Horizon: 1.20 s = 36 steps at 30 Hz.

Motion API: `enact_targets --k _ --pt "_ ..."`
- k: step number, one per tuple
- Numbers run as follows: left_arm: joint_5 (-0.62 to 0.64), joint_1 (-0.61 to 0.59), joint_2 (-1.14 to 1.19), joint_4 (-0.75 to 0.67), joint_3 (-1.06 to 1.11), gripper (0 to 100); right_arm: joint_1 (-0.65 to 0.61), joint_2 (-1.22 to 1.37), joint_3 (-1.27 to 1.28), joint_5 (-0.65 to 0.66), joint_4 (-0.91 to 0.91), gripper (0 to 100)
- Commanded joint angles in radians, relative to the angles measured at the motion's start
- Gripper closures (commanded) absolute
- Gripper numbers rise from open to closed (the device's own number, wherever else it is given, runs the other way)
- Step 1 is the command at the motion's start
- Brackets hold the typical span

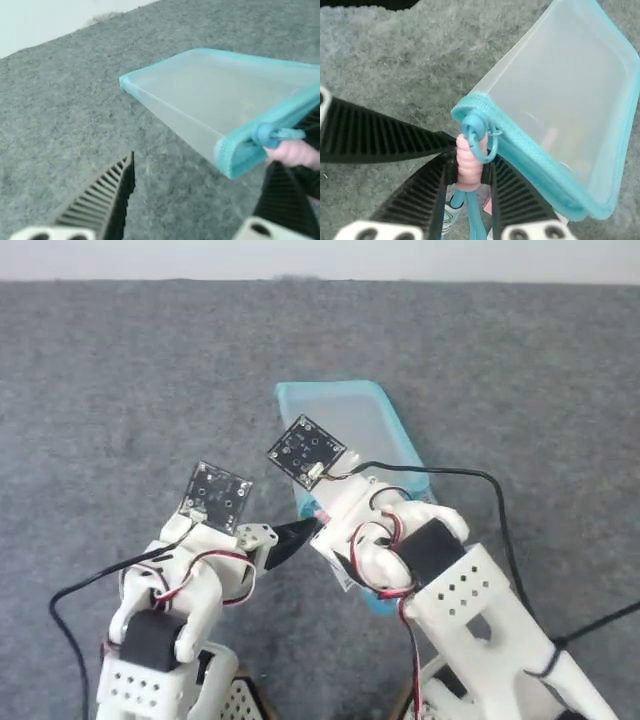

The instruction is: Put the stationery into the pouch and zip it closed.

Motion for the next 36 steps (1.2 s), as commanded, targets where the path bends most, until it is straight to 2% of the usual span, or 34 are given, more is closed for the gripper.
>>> enact_targets --k 1,12,17,24,28,36 --pt "0.011 0.023 -0.012 -0.074 0.021 61 -0.033 -0.001 -0.068 -0.005 -0.008 99.2" --pt "0.014 0.018 -0.012 -0.117 0.065 61 -0.033 0.002 -0.233 0.044 0.2 99.2" --pt "0.012 -0.054 -0.012 -0.127 0.058 61 -0.031 0.002 -0.232 0.061 0.239 99.2" --pt "0.011 -0.057 -0.014 -0.112 0.051 61 -0.028 0.004 -0.224 0.069 0.222 99.2" --pt "0.014 -0.055 -0.018 -0.038 -0.004 61 -0.028 0.004 -0.17 0.066 0.168 99.2" --pt "0.014 -0.057 -0.018 -0.037 -0.007 61 -0.028 0.002 -0.144 0.064 0.148 99.2"
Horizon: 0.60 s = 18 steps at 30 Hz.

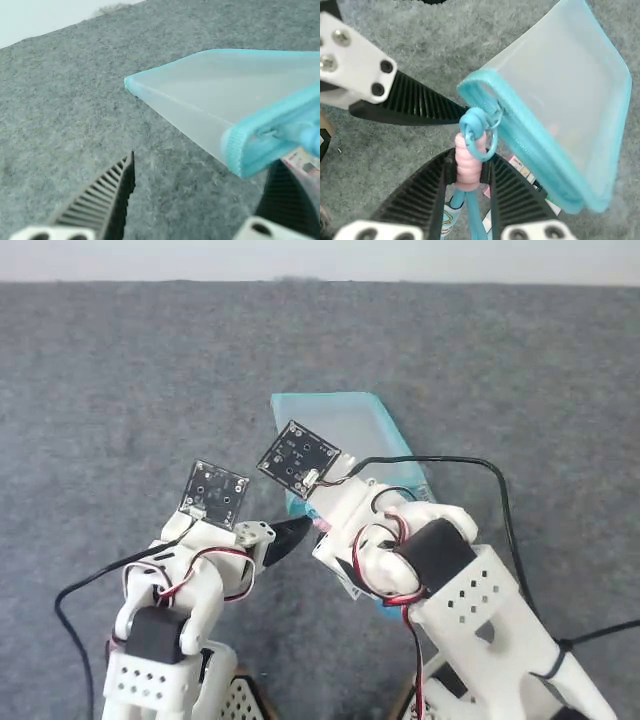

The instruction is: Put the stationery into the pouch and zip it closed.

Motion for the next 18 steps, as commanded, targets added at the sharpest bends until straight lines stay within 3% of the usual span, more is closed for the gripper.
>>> enact_targets --k 1,18 --pt "0.014 -0.008 -0.018 0.006 -0.062 61 -0.004 0.002 -0.008 0.009 -0.025 99.2" --pt "0.015 -0.008 -0.014 -0.011 -0.064 61 -0.004 0.004 0.011 -0.009 -0.027 99.2"
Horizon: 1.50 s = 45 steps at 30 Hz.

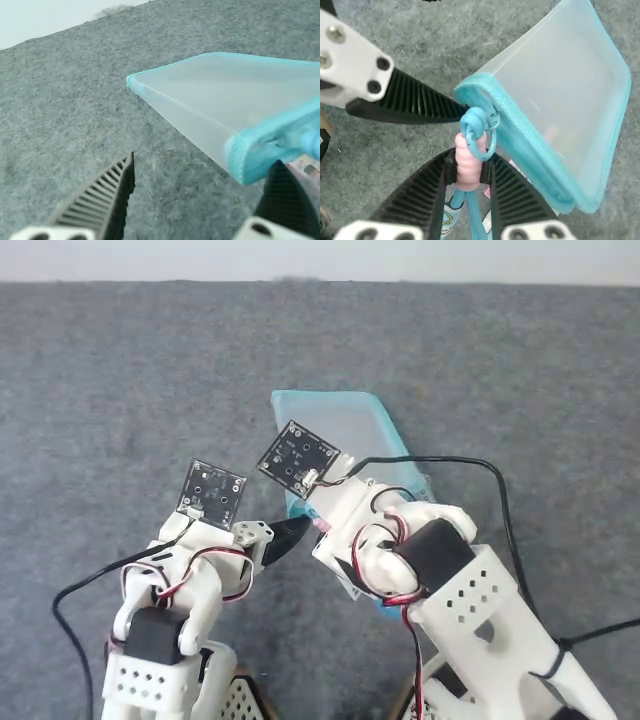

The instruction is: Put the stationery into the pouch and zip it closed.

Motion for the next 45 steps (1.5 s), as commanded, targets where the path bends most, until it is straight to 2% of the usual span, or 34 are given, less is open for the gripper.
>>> enact_targets --k 1,9,16,22,27,32,39,45 --pt "0.015 0.003 -0.017 -0.002 -0.062 61 -0.005 0.002 0.018 -0.008 -0.025 99.2" --pt "0.014 0.031 -0.014 -0.009 -0.058 61 -0.005 -0.008 0.055 -0.011 -0.059 99.2" --pt "0.008 0.028 -0.014 -0.055 -0.016 61 -0.005 -0.01 -0.043 -0.005 0.033 99.2" --pt "0.008 -0.044 -0.012 -0.074 -0.013 61 -0.004 -0.01 -0.089 0.025 0.067 99.1" --pt "0.011 -0.054 -0.012 -0.112 0.013 62 -0.005 -0.008 -0.141 0.023 0.107 99.1" --pt "0.014 -0.055 -0.012 -0.195 0.068 68 -0.008 -0.01 -0.178 0.028 0.153 99.1" --pt "0.1 -0.049 -0.012 -0.216 0.071 68 -0.012 -0.008 -0.172 0.031 0.162 99.1" --pt "0.097 -0.048 -0.012 -0.25 0.087 71 -0.068 -0.005 -0.132 0.031 0.154 99.1"
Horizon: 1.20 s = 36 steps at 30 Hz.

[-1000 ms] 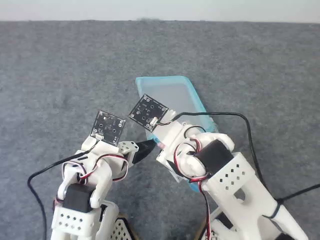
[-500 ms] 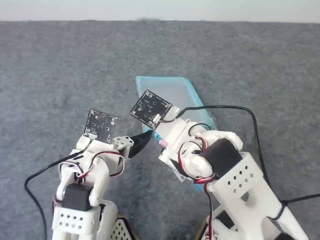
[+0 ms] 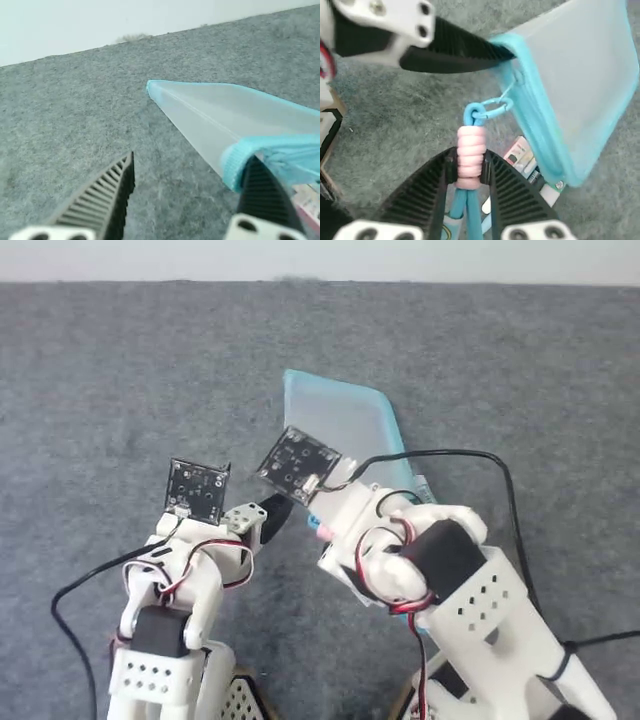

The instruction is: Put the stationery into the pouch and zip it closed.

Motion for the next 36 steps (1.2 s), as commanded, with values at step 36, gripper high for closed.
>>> enact_targets --k 36 --pt "0.049 -0.21 -0.008 0.017 -0.061 99 0.176 -0.004 -0.012 0.117 0.056 90.6"
